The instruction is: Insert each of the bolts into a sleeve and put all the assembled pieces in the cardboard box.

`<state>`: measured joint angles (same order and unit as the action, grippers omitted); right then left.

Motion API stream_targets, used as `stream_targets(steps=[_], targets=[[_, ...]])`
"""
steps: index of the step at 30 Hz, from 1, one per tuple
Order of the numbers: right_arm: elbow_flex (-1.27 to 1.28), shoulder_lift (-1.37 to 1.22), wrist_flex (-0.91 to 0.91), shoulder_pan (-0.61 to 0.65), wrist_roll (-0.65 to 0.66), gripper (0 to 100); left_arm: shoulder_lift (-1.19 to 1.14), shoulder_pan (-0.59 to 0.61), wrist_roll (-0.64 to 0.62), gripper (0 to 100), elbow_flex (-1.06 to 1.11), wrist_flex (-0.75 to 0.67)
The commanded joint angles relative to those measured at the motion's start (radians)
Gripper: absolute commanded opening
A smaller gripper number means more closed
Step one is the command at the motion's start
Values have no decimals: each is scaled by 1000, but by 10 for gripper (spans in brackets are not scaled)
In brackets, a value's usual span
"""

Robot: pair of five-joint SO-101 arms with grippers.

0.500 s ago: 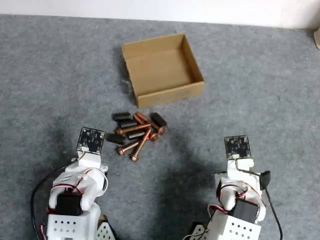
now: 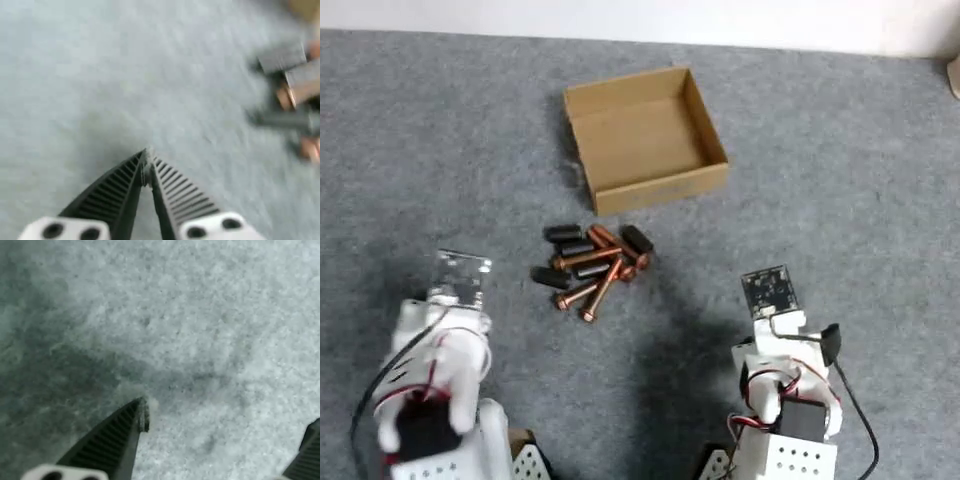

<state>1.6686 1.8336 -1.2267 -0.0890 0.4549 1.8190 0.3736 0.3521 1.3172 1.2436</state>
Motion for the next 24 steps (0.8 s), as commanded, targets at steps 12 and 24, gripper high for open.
stream_targets(steps=[12,24], targets=[[116,4,-35,10,8,428,-496,-199,-9,11,-423,-38],[116,1,-15,8,8,428,-1236,-298,-187,11,-602,-123]])
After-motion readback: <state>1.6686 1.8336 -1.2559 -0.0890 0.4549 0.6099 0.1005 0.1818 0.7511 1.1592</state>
